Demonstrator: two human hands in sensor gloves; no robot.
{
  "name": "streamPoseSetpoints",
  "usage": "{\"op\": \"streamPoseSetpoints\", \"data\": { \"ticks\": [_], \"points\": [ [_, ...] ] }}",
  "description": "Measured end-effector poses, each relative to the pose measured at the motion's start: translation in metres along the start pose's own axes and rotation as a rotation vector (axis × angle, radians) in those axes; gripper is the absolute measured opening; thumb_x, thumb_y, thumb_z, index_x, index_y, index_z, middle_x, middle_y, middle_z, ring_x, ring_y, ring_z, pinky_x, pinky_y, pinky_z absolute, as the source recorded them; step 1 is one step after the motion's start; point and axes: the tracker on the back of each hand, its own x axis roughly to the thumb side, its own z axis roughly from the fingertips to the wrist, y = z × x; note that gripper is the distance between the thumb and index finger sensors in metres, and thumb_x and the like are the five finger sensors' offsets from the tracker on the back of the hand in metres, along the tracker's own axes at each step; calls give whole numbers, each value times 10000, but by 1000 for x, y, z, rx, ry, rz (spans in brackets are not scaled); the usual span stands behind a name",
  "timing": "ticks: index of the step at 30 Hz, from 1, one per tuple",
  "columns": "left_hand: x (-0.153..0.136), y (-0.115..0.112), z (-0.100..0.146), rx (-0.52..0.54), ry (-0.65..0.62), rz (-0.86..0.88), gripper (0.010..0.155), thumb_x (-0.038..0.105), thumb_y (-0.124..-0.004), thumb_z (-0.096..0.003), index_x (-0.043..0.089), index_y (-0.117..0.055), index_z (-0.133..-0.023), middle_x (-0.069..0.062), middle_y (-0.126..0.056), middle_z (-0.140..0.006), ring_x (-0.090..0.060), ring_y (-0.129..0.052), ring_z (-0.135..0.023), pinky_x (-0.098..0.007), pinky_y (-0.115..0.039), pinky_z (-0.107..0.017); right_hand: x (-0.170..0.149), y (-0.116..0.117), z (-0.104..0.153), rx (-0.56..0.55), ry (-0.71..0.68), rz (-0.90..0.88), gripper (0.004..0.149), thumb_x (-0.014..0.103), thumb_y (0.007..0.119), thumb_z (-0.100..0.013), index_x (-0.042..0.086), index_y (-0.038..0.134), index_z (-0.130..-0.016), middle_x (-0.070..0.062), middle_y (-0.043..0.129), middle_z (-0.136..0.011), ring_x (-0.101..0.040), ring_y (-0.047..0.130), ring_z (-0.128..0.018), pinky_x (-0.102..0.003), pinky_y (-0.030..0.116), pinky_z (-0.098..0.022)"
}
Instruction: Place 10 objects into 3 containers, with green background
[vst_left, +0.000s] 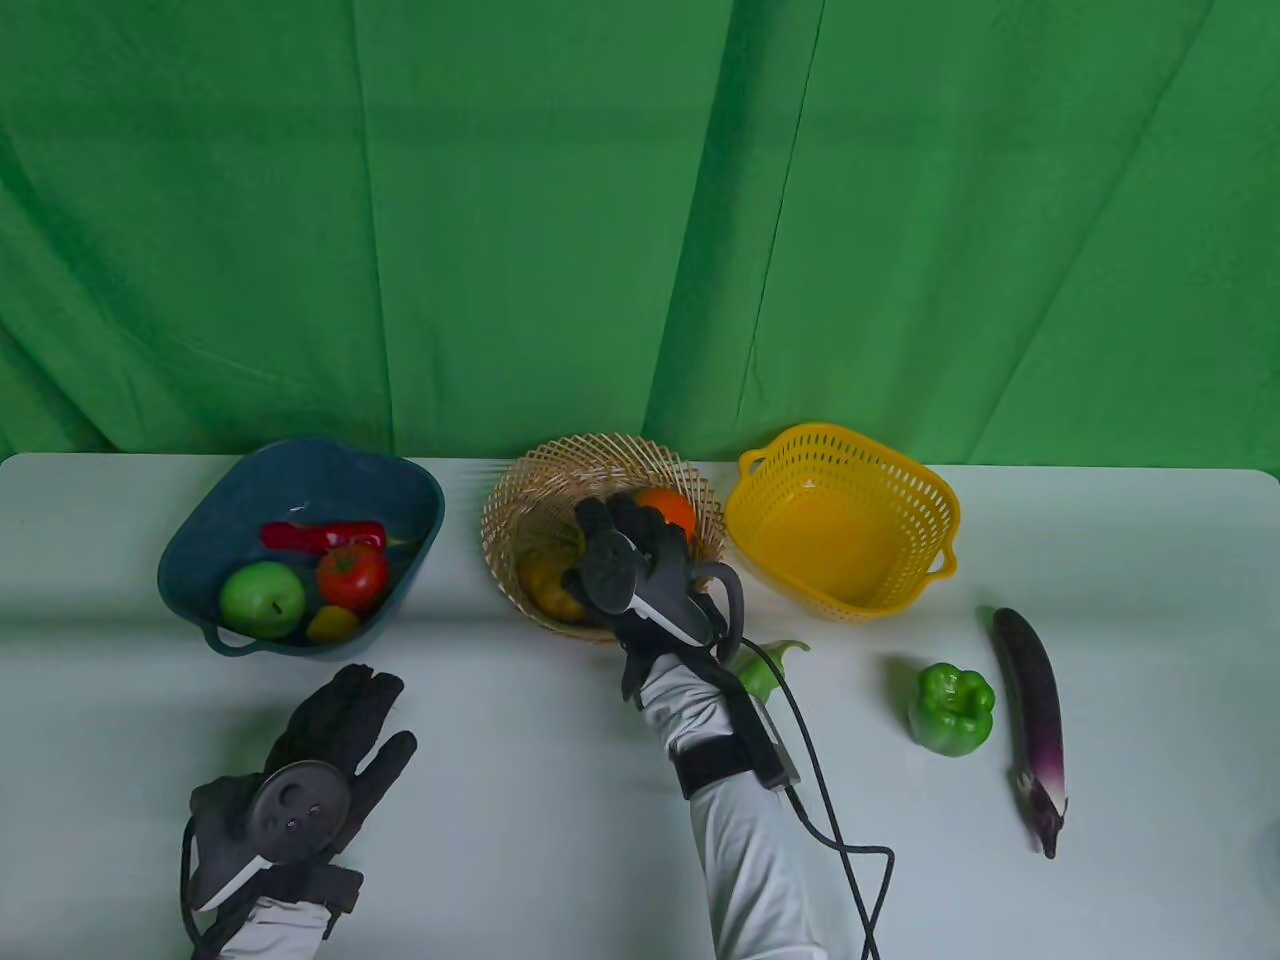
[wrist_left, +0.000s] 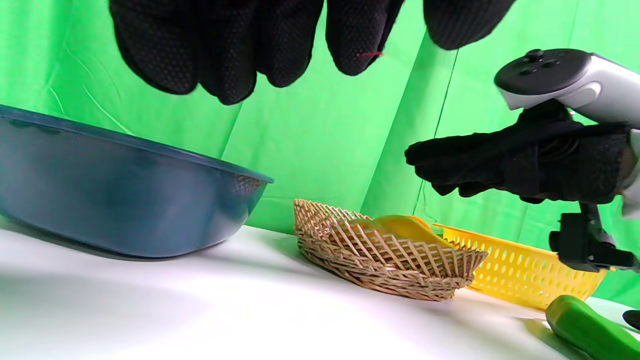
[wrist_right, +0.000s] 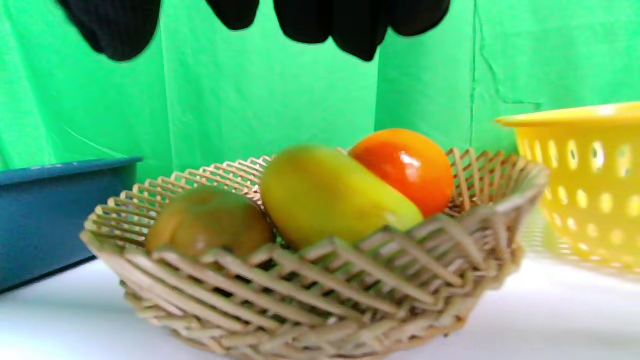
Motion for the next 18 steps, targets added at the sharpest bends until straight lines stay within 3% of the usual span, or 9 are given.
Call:
{"op": "streamPoseSetpoints", "data": {
  "ticks": [8,18],
  "points": [
    [1,0,0,9,-11,4,638,585,-599,-573,296,-579,-1142,-152,-659,-1173,-418,-776,-1022,-574,-722,-654,-28,-13,30,-18,2,-80,738,582,650,-535,293,376,-1157,-119,423,-1235,-437,500,-1086,-601,438,-822],
    [2,0,0,20,-30,13,637,586,-599,-572,298,-581,-1141,-150,-661,-1173,-414,-778,-1023,-573,-722,-655,-68,-14,75,-39,62,-156,732,581,638,-543,275,383,-1157,-138,424,-1229,-455,505,-1073,-610,445,-809]
  ]
}}
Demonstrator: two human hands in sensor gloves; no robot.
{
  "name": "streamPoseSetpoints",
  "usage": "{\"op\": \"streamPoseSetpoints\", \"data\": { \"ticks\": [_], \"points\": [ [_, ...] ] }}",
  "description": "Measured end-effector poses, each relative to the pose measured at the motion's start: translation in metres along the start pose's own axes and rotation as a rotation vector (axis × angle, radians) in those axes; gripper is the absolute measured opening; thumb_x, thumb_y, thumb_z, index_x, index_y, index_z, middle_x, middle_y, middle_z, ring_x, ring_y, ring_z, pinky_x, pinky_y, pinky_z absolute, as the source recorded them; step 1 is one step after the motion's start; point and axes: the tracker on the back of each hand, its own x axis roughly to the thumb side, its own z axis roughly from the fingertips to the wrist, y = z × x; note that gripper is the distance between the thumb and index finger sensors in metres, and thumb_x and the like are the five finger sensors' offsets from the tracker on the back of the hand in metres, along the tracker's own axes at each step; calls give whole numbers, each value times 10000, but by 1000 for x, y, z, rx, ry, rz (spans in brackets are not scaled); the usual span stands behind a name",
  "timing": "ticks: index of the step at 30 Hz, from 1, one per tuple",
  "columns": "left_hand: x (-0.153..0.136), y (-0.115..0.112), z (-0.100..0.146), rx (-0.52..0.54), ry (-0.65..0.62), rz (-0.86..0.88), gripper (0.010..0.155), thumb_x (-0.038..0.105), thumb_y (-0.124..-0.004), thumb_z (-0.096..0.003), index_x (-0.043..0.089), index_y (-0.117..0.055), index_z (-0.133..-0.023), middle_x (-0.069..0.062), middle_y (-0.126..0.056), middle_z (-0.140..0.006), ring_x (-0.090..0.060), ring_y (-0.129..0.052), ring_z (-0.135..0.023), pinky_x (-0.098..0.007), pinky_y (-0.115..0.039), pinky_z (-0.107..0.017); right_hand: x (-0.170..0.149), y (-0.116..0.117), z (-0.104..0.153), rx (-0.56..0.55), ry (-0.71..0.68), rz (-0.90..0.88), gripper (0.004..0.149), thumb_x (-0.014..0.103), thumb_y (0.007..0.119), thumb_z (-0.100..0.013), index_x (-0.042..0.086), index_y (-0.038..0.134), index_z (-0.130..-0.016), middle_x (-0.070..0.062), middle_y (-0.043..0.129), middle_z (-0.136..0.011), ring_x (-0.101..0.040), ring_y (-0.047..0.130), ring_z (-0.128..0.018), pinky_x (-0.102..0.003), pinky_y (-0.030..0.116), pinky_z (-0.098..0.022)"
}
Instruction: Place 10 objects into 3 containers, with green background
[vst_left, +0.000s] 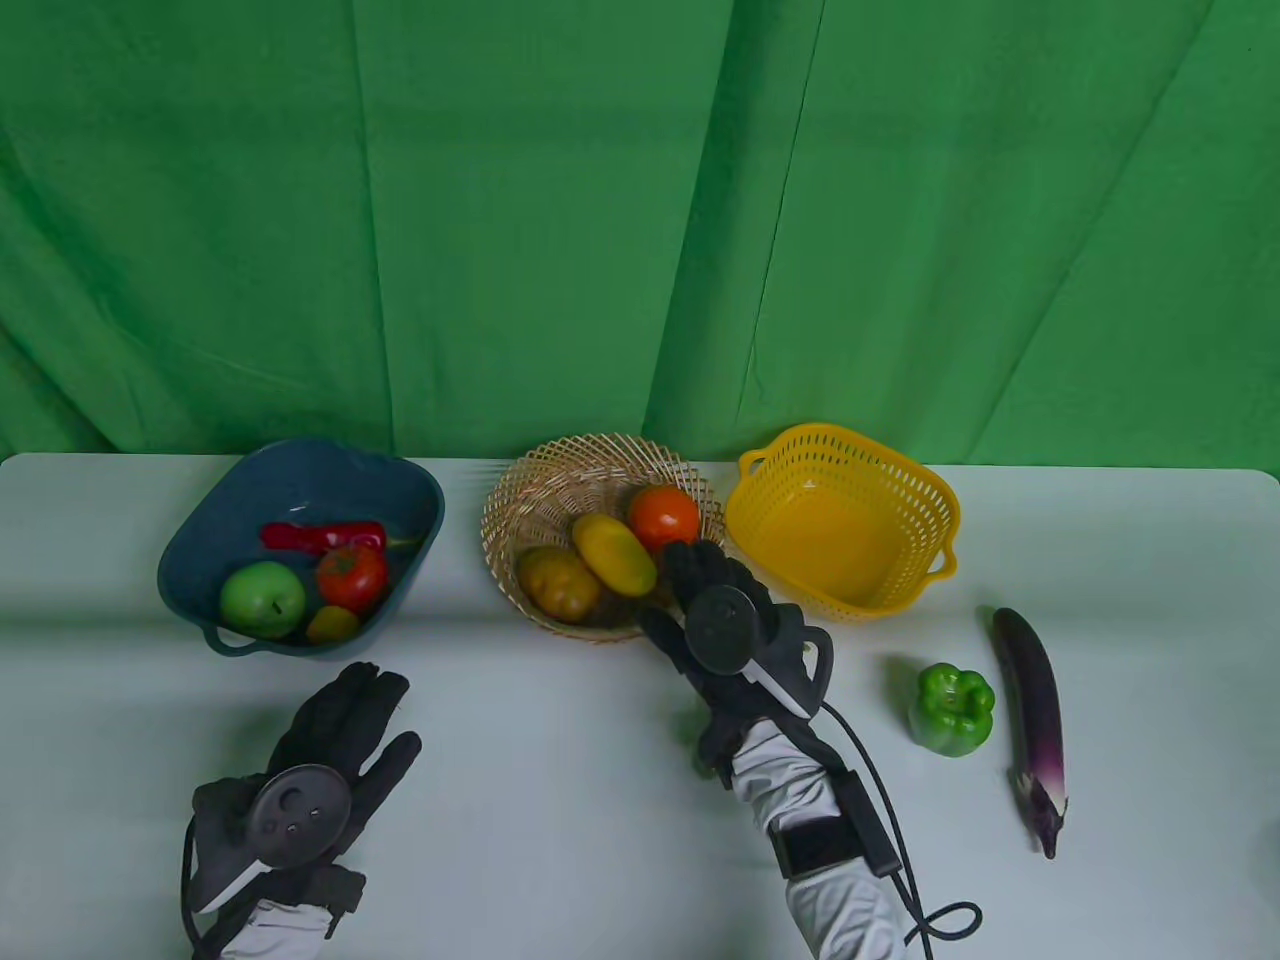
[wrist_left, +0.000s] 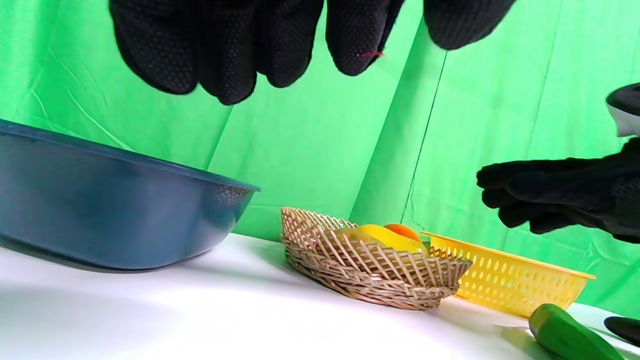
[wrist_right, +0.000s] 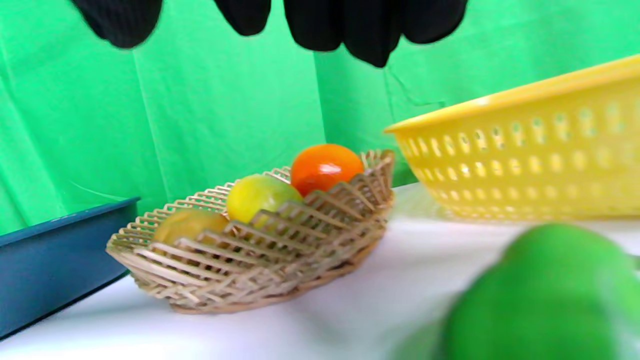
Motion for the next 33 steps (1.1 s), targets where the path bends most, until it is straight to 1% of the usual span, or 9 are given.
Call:
{"op": "streamPoseSetpoints", "data": {
  "ticks": [6,11,12,17,21,23,26,28,33],
  "points": [
    [1,0,0,6,-11,4,639,586,-599,-572,297,-580,-1142,-150,-661,-1173,-417,-778,-1022,-574,-722,-654,-22,8,22,29,58,-28,735,582,632,-547,266,377,-1159,-153,419,-1227,-467,496,-1069,-619,444,-802],
    [1,-1,0,6,-16,11,640,586,-599,-572,295,-579,-1142,-149,-660,-1173,-417,-777,-1022,-573,-722,-655,-36,23,37,84,133,-24,757,591,620,-552,267,325,-1169,-198,365,-1233,-509,454,-1069,-646,440,-788],
    [1,-1,0,7,-17,13,640,586,-599,-573,295,-580,-1143,-151,-660,-1173,-417,-779,-1021,-574,-722,-655,-39,29,40,111,151,-23,760,592,617,-554,270,310,-1171,-208,340,-1235,-522,436,-1069,-652,434,-786],
    [2,-1,0,7,-22,18,639,587,-599,-572,297,-582,-1141,-149,-662,-1173,-416,-778,-1022,-573,-723,-655,-45,46,46,154,212,3,777,599,609,-556,283,254,-1171,-251,254,-1231,-567,381,-1060,-675,424,-775],
    [2,-1,0,5,-21,19,639,587,-599,-573,297,-580,-1142,-150,-661,-1173,-415,-779,-1022,-573,-723,-655,-48,61,46,239,282,22,810,611,598,-559,306,149,-1161,-314,107,-1197,-623,310,-1041,-700,409,-765],
    [2,-1,0,5,-20,18,639,587,-599,-573,298,-580,-1142,-151,-662,-1173,-414,-778,-1023,-573,-723,-655,-49,67,45,263,306,17,819,610,601,-559,306,127,-1154,-329,82,-1182,-632,312,-1034,-704,412,-761],
    [2,-1,0,5,-20,18,640,587,-599,-572,296,-581,-1142,-151,-661,-1173,-416,-778,-1022,-574,-723,-654,-51,75,44,295,339,9,822,600,610,-561,290,132,-1154,-324,81,-1176,-622,334,-1029,-697,411,-758],
    [2,-1,0,2,-14,17,639,587,-599,-572,297,-580,-1142,-151,-661,-1173,-417,-778,-1022,-573,-723,-655,-50,76,45,263,337,56,810,581,630,-562,280,173,-1158,-329,117,-1182,-605,363,-1029,-683,423,-758],
    [1,-1,0,-11,-6,12,638,586,-599,-573,298,-581,-1141,-150,-662,-1173,-416,-777,-1023,-574,-723,-654,-47,76,42,266,363,89,785,559,672,-565,266,244,-1155,-341,188,-1180,-561,465,-993,-633,502,-737]
  ]
}}
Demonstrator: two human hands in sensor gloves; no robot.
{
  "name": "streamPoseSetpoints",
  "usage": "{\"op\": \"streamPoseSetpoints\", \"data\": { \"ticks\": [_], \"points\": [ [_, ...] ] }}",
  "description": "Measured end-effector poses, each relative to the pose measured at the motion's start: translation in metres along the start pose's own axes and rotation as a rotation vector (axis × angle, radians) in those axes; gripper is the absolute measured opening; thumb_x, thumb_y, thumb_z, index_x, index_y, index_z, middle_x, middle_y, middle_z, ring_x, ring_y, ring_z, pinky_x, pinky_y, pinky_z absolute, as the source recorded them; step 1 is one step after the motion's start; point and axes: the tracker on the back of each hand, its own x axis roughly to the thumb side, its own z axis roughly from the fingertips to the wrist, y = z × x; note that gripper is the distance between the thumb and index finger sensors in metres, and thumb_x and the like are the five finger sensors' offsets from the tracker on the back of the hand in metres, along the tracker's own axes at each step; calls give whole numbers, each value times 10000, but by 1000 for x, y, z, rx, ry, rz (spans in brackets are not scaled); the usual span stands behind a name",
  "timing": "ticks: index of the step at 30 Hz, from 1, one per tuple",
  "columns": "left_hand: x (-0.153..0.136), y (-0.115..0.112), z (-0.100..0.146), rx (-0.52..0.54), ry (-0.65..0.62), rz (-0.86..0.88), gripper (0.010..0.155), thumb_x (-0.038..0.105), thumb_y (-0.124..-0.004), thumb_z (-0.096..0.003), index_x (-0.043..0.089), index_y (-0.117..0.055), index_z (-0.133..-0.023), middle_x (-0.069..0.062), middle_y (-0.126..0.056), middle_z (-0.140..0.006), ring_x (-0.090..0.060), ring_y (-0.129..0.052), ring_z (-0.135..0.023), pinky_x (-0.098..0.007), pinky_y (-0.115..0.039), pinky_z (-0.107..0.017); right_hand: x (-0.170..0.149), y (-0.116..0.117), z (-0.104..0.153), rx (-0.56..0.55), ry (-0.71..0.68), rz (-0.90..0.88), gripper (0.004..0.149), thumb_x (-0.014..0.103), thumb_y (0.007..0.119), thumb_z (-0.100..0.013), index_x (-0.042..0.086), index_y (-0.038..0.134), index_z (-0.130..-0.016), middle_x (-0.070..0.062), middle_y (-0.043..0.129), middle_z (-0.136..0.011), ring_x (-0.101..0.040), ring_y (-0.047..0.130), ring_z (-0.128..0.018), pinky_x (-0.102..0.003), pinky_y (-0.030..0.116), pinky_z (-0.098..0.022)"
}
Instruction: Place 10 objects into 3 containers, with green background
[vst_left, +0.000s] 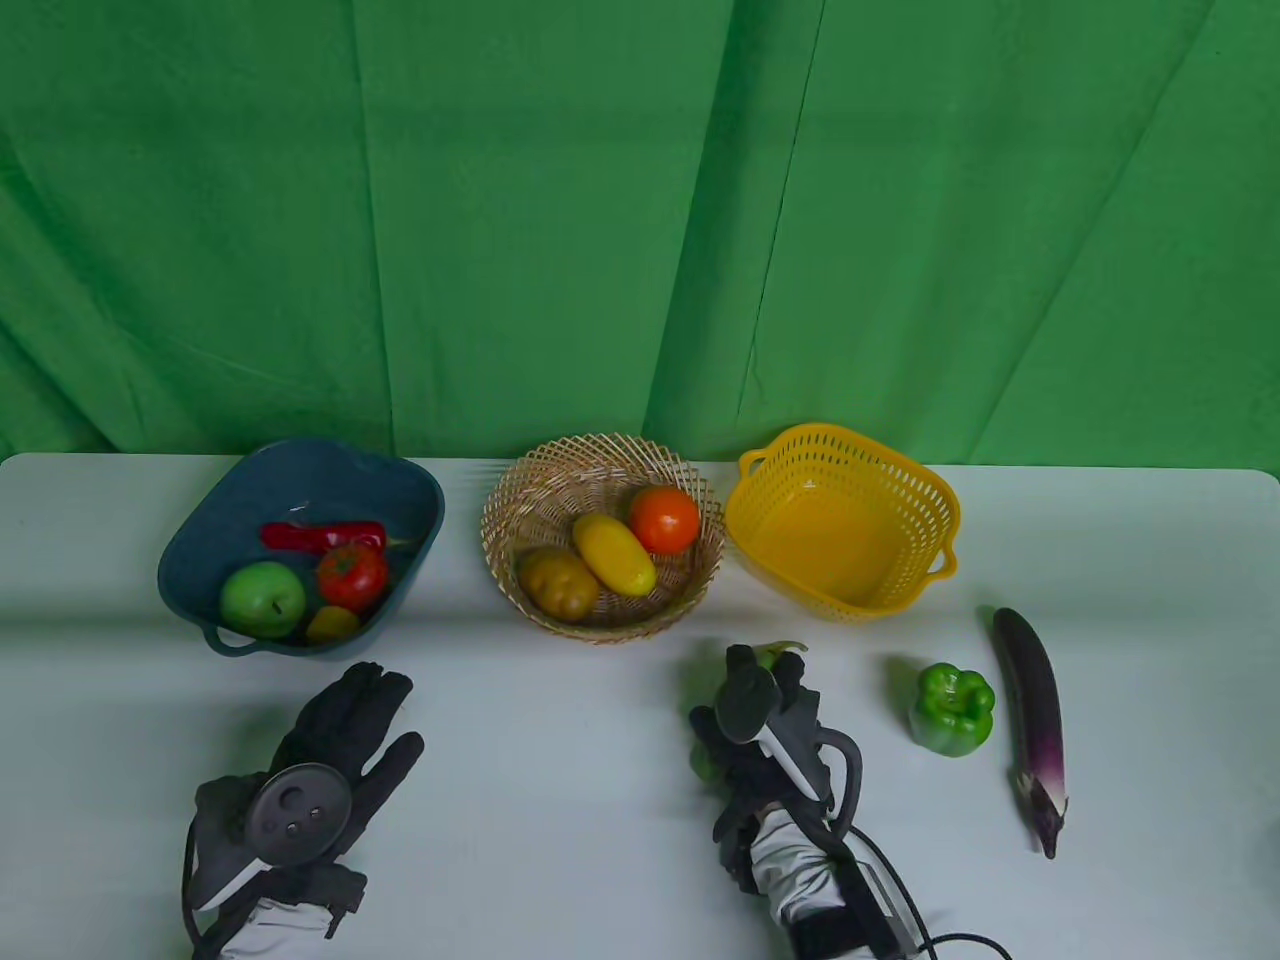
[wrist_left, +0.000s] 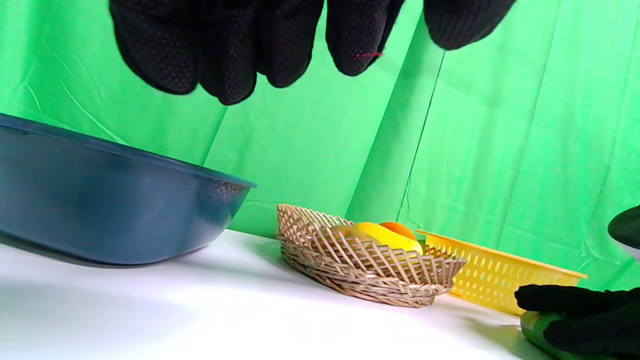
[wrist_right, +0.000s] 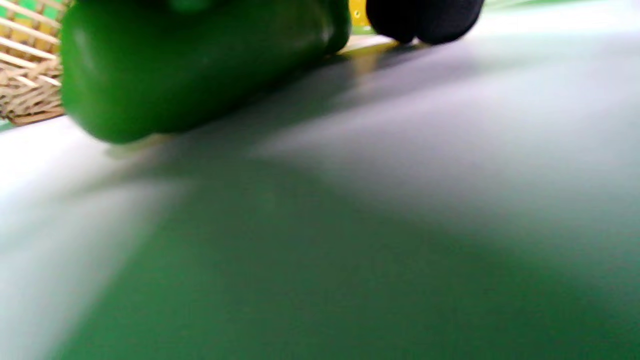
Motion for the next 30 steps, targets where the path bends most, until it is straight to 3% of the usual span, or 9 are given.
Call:
{"op": "streamPoseSetpoints", "data": {
  "ticks": [6,9,22,30],
  "points": [
    [0,-2,0,-14,4,-13,638,586,-599,-573,297,-581,-1141,-151,-662,-1172,-418,-777,-1022,-573,-722,-655,9,-6,-6,25,31,24,772,496,758,-557,233,329,-1142,-392,240,-1145,-415,716,-788,-461,721,-588],
    [1,-3,0,-22,6,-17,640,585,-599,-573,294,-582,-1142,-151,-661,-1172,-417,-778,-1021,-574,-723,-654,10,-8,-8,9,39,7,774,454,812,-542,206,372,-1129,-401,264,-1133,-416,779,-714,-419,764,-540],
    [1,-4,0,-42,19,-27,638,584,-599,-573,294,-581,-1141,-152,-661,-1172,-417,-776,-1022,-573,-722,-655,0,-16,0,-22,-57,-6,787,408,843,-528,175,385,-1124,-396,293,-1137,-437,783,-727,-436,773,-550],
    [0,-3,1,-40,28,-30,639,585,-599,-572,295,-580,-1141,-150,-660,-1173,-414,-778,-1022,-573,-722,-654,5,-43,9,-44,-128,-21,780,395,841,-535,190,380,-1129,-382,274,-1150,-436,764,-748,-441,760,-563]
  ]
}}
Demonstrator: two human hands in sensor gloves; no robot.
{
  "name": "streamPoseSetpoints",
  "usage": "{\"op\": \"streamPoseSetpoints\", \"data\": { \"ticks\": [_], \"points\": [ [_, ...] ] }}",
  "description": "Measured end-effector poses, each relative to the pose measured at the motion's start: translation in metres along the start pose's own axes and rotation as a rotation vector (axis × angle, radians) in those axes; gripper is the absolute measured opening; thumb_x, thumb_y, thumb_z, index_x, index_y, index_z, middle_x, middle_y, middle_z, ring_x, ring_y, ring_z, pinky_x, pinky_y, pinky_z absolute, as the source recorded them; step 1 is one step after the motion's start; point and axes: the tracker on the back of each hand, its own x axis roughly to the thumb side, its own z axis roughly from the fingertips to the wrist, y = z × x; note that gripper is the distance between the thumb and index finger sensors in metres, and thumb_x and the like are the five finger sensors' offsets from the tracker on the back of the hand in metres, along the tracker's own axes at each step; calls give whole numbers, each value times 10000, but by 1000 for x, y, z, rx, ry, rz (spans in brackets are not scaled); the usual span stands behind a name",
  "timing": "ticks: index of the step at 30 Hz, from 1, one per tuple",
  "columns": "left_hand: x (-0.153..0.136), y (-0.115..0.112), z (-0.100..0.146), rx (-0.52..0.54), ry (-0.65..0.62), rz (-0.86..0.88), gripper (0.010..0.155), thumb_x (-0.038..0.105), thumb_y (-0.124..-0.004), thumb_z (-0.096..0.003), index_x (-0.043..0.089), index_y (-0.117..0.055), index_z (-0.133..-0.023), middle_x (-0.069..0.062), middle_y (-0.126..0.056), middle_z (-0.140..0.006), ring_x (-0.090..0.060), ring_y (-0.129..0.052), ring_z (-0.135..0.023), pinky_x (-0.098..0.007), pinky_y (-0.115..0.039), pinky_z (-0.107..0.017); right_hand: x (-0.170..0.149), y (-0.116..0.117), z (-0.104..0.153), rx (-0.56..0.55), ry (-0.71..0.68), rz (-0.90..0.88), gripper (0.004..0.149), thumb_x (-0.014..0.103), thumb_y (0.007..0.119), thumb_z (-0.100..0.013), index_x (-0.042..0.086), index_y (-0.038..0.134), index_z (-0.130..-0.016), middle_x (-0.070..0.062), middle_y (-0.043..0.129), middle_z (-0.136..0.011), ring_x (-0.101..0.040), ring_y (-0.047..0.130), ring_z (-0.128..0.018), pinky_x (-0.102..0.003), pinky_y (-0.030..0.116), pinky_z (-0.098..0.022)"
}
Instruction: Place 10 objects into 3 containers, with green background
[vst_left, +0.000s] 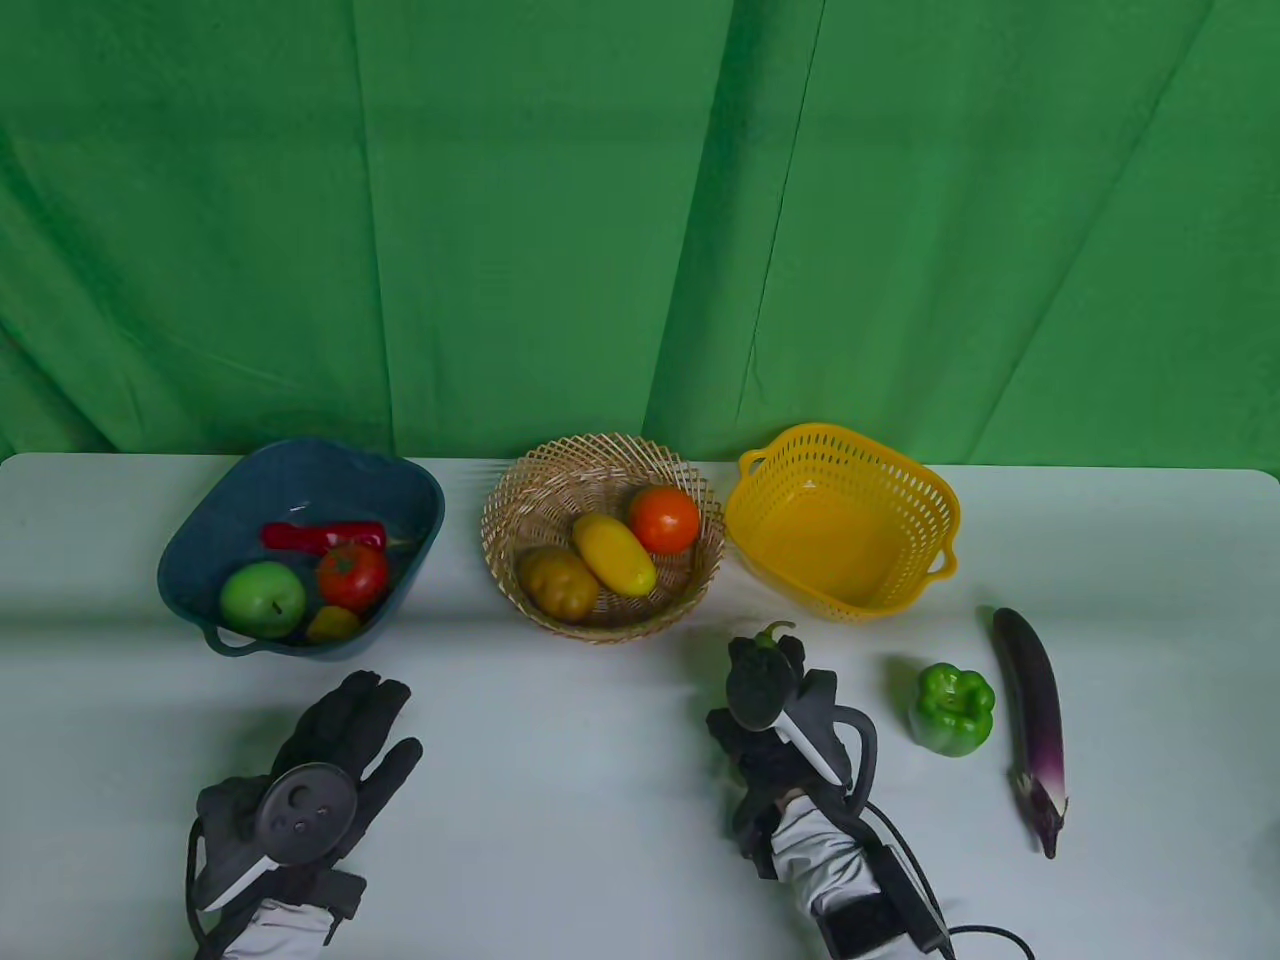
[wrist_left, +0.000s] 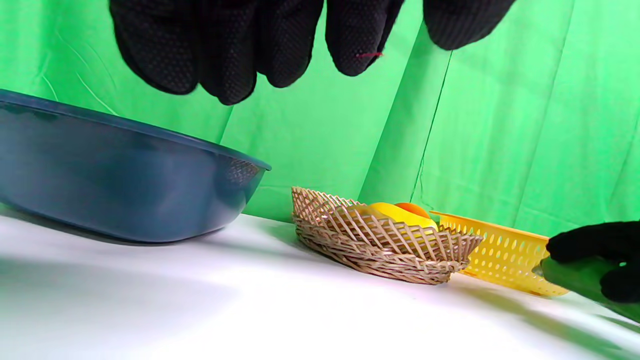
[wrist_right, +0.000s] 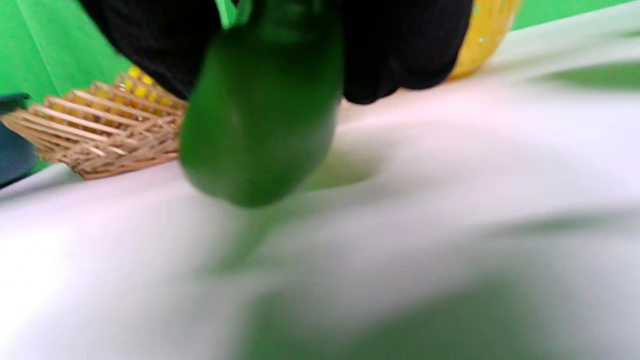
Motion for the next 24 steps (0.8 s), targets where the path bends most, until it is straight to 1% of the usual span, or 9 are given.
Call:
{"op": "streamPoseSetpoints", "data": {
  "ticks": [5,11,17,23,24],
  "points": [
    [-1,1,0,6,4,1,638,584,-599,-573,294,-581,-1141,-152,-661,-1172,-415,-778,-1021,-572,-722,-655,14,-16,-2,-22,-33,12,776,386,839,-538,195,375,-1131,-377,266,-1154,-439,755,-758,-445,755,-569],
    [-3,4,1,19,6,9,638,585,-599,-572,294,-582,-1141,-151,-661,-1171,-416,-777,-1021,-573,-722,-654,36,-32,-11,-63,-64,20,776,377,834,-542,193,365,-1133,-374,259,-1156,-441,750,-766,-447,753,-576],
    [-4,5,1,28,9,12,639,585,-599,-573,294,-581,-1141,-151,-659,-1172,-418,-776,-1021,-573,-722,-655,66,-47,-26,-97,-81,26,767,357,824,-548,200,358,-1137,-364,244,-1161,-440,742,-782,-448,749,-589],
    [-5,5,1,27,12,8,638,584,-599,-573,294,-581,-1141,-152,-660,-1172,-417,-776,-1022,-573,-722,-655,91,-55,-42,-139,-104,2,756,342,807,-553,221,343,-1138,-340,222,-1171,-433,730,-808,-443,743,-615],
    [-5,5,1,27,13,5,638,584,-599,-573,295,-581,-1141,-152,-660,-1172,-418,-776,-1021,-573,-722,-655,97,-56,-46,-160,-103,2,757,339,805,-553,223,339,-1138,-338,220,-1171,-432,729,-811,-439,744,-619]
  ]
}}
